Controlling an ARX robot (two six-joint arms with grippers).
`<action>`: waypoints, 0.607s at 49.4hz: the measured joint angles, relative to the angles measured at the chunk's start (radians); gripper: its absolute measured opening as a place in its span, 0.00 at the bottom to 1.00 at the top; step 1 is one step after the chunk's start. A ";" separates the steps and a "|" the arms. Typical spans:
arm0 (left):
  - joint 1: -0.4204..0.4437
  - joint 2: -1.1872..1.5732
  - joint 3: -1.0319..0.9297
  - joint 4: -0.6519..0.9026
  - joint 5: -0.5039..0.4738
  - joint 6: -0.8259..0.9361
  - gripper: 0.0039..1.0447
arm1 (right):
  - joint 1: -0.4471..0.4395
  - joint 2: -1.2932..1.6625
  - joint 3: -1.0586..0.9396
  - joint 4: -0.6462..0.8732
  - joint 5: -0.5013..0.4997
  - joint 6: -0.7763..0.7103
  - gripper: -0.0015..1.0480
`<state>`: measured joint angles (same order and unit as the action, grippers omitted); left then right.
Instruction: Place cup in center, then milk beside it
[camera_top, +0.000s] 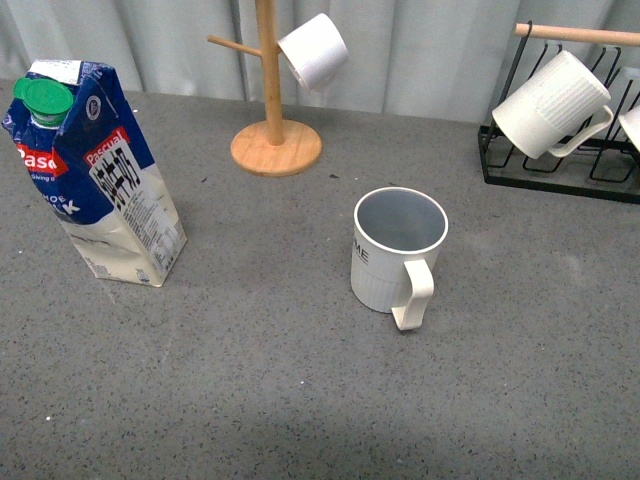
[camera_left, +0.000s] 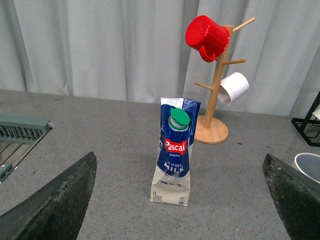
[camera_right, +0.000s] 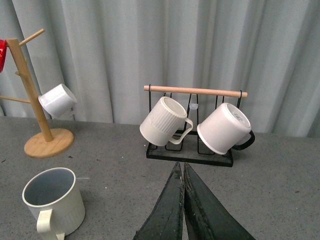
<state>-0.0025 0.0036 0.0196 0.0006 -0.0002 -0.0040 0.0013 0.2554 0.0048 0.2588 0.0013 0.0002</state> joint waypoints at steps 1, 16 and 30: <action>0.000 0.000 0.000 0.000 0.000 0.000 0.94 | 0.000 -0.006 0.000 -0.006 0.000 0.000 0.01; 0.000 0.000 0.000 0.000 0.000 0.000 0.94 | 0.000 -0.166 0.001 -0.195 0.000 -0.001 0.01; 0.000 0.000 0.000 0.000 0.000 0.000 0.94 | 0.000 -0.250 0.001 -0.257 -0.003 -0.001 0.10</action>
<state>-0.0025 0.0032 0.0196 0.0006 0.0002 -0.0040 0.0013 0.0051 0.0055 0.0017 -0.0013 -0.0006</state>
